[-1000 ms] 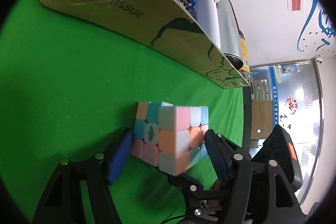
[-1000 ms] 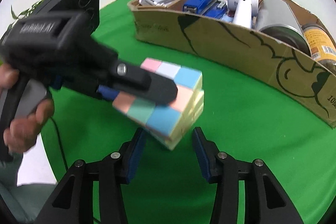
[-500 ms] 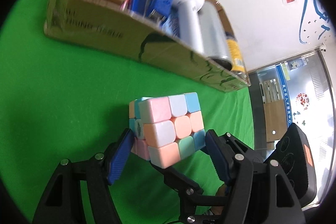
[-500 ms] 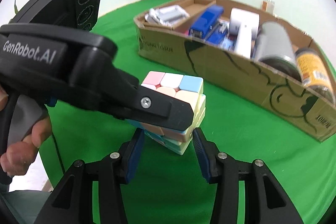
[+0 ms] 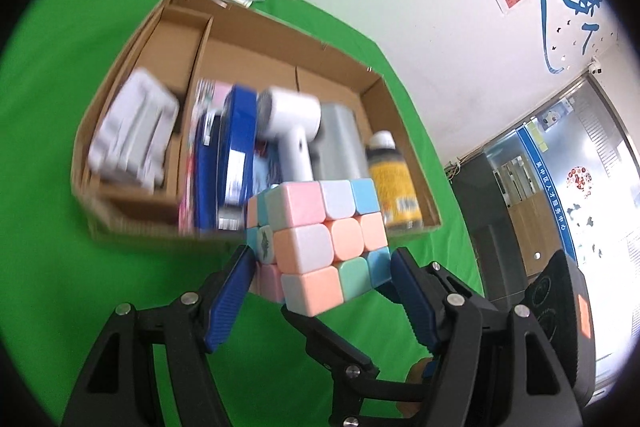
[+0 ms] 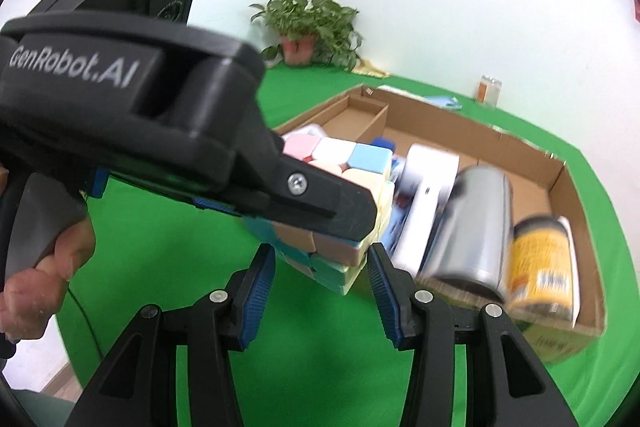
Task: Organize rigid objects
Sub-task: 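Lower the cube into the box beside the stapler, open both grippers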
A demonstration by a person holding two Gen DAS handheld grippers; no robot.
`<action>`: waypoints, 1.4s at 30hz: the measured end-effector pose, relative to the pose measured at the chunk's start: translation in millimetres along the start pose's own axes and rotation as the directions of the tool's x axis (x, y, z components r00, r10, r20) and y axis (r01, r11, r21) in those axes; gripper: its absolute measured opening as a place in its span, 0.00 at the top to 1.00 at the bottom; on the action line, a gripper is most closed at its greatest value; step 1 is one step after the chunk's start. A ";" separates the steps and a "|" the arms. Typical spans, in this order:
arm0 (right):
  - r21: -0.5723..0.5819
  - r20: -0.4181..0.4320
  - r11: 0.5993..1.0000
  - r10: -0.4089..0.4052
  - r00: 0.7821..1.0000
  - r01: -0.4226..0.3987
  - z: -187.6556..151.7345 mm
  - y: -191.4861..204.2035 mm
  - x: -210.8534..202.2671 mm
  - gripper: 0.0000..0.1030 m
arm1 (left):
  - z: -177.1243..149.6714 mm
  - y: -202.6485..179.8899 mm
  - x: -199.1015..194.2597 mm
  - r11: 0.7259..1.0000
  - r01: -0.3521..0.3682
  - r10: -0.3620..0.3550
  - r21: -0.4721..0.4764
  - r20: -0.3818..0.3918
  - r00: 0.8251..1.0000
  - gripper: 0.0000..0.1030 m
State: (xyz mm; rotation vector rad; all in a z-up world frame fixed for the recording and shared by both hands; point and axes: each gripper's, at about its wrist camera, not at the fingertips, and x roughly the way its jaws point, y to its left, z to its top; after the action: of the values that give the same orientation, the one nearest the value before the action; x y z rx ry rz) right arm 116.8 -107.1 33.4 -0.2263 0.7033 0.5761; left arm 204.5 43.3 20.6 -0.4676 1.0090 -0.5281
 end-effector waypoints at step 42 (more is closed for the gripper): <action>0.183 -0.133 0.983 0.040 0.990 -0.015 21.1 -64.2 36.7 0.67 | 35.8 13.6 35.8 0.997 -0.032 0.033 0.074 -0.005 0.999 0.68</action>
State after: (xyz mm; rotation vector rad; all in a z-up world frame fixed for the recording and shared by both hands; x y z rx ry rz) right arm 187.4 -136.4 25.2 -0.0865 0.8876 0.5229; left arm 254.1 36.4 5.1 -0.3833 0.9978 -0.5359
